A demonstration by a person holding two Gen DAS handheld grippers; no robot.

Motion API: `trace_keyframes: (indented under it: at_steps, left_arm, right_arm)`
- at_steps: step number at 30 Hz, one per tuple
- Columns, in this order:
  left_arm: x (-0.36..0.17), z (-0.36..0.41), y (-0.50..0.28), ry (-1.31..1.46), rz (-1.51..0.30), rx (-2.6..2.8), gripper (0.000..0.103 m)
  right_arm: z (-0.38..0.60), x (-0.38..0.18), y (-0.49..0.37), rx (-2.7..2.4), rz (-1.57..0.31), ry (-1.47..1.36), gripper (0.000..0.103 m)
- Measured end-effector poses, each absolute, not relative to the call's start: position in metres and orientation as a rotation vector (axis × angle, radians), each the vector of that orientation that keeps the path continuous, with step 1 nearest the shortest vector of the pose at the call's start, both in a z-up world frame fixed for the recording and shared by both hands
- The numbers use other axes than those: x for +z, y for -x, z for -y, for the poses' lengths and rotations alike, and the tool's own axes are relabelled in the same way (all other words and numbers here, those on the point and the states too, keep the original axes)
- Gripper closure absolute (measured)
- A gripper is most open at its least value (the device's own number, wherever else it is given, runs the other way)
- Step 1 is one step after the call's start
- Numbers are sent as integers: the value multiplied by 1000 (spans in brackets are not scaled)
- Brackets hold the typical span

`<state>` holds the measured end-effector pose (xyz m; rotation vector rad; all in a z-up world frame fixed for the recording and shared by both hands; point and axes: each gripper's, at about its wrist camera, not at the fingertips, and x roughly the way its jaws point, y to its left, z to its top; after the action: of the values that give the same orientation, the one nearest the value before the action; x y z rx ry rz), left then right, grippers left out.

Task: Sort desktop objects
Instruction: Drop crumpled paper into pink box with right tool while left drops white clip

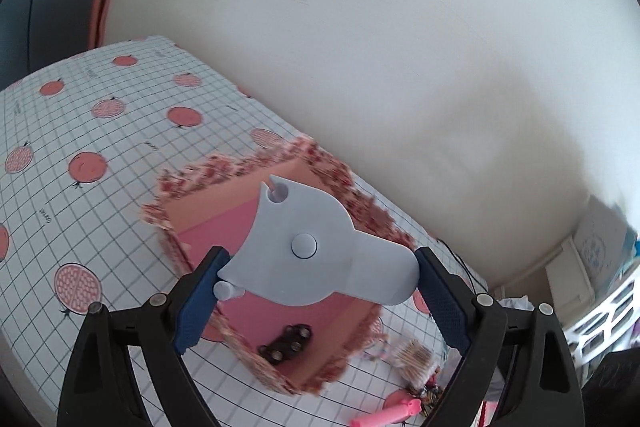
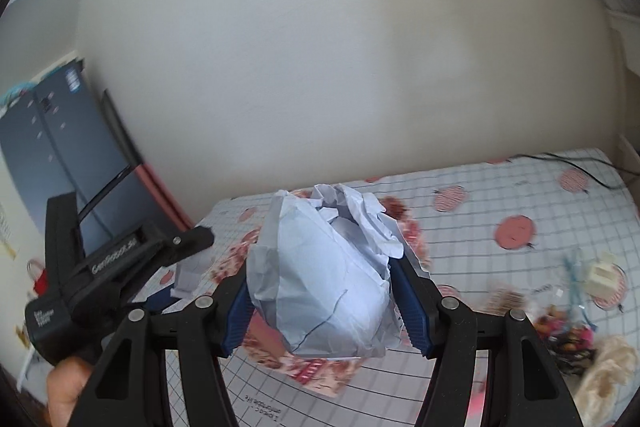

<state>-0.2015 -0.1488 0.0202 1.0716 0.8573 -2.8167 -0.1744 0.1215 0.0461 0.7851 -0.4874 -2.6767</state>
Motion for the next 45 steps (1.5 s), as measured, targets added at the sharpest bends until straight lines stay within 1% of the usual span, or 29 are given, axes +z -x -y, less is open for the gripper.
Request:
trace_keyframes:
  at_steps: [2,5,14,19,27,29,39,43,45]
  left_arm:
    - [17,160,201,-1061,-886,-2801,10]
    - [15,173,199,-1049,-904,-2786,10]
    - [-3,197,202,-1045,-1021,-2754,10]
    - [-12,198,202,-1001,-1134,-2759,10]
    - [-24,190,209,-1009,-1164,-2762,10]
    - [-27,191,210,-1022,-1168,-2748,10]
    - [-43,195,214,-1064,-1194,-2683,10]
    - [-44,191,216,-1076,-1170,-2690,10]
    - [-43,189,217,-1079,-1151,-2693,10]
  right_arm:
    - [-107,47,174,-2669,441,-753,37]
    - [-96,44,175,-2657,421,-728,37]
    - [-71,27,188,-2630,466,-729,37]
    - [-68,12,198,-2615,517,-768,37]
    - [-61,8,200,-2619,511,-749,37]
    - [-61,7,202,-2616,513,-757,35]
    - [-63,-6,210,-2602,519,-824,35]
    - [-57,-14,215,-2601,483,-878,28]
    - [-55,-16,217,-2598,476,-888,27]
